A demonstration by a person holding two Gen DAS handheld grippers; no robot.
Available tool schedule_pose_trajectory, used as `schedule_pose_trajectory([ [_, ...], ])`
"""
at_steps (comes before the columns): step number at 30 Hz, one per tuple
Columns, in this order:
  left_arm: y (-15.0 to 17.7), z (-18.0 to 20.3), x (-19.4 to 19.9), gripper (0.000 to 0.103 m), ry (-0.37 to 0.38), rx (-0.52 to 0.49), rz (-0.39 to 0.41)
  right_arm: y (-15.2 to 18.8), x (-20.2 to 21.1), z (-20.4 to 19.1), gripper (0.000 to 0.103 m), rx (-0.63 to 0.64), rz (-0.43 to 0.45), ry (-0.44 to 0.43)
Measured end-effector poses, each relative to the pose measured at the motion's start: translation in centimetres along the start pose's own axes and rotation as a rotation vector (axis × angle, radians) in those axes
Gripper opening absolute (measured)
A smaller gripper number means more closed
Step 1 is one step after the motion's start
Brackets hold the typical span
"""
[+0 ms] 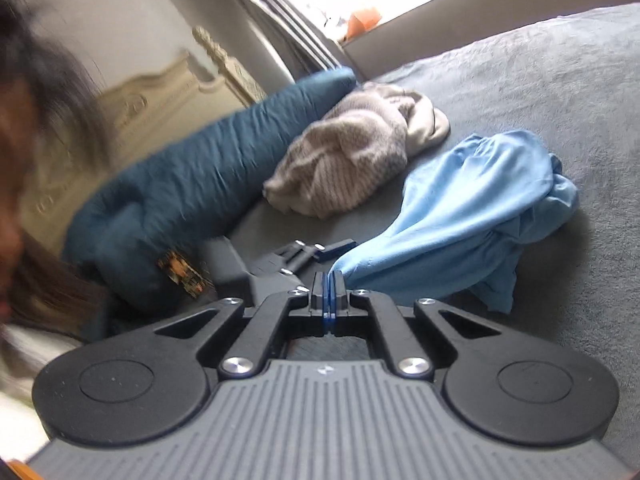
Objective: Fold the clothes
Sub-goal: 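Close the left tool on the T-shirt edge while the right tool holds its part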
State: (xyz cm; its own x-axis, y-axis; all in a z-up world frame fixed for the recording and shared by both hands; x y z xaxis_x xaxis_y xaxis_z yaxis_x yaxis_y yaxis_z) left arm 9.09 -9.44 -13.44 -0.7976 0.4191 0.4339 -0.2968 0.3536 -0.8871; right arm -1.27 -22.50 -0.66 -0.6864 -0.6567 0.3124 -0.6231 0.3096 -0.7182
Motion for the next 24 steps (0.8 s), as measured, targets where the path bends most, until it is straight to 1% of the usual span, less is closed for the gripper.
schedule_pose_trajectory([
  [3,-0.2,0.1,-1.4,0.072,-0.024,-0.006,0.014,-0.3,0.9,1.8,0.000,-0.054,0.025,0.021],
  [7,-0.6,-0.1,-2.7,0.072,-0.009,0.045,0.030,0.0,1.3,3.9,0.000,-0.118,0.033,0.045],
  [11,-1.4,-0.1,-3.9,0.072,-0.012,0.053,0.056,0.3,1.1,4.6,0.000,-0.138,0.033,0.033],
  [15,-2.1,-2.6,-5.1,0.070,-0.074,0.128,0.067,0.1,1.0,5.1,0.000,-0.151,0.039,0.016],
  [16,-2.1,-3.1,-5.5,0.066,-0.079,0.140,0.063,0.2,1.0,5.3,0.000,-0.155,0.040,0.016],
  [17,-2.1,-3.3,-6.0,0.060,-0.077,0.138,0.060,0.2,1.0,5.4,0.000,-0.159,0.040,0.016],
  [18,-2.1,-3.6,-6.5,0.058,-0.074,0.136,0.057,0.2,1.0,5.6,0.000,-0.162,0.041,0.016],
  [21,-2.2,-3.3,-7.6,0.043,-0.048,0.109,0.064,0.5,0.5,6.6,0.000,-0.178,0.036,0.031],
  [23,-2.3,-2.7,-8.2,0.025,-0.026,0.103,0.063,0.5,0.2,7.3,0.000,-0.186,0.037,0.050],
  [24,-2.2,-2.4,-8.4,0.020,-0.018,0.106,0.062,0.5,0.1,7.7,0.000,-0.191,0.042,0.063],
])
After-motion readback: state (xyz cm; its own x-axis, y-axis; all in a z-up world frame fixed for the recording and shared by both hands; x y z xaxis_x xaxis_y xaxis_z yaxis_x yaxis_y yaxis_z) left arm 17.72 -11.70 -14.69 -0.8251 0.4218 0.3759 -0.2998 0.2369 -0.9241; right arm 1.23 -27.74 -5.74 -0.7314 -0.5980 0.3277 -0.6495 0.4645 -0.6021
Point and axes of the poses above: each gripper's, at about its wrist camera, not at the fingertips, and x roughly against the way its jaws point, z to its right, y to its underside, the point moved 10 cm from there along -x, roughly the way its jaws point, and after that the axes turned 10 degrees about z, right-handed, at the moved point
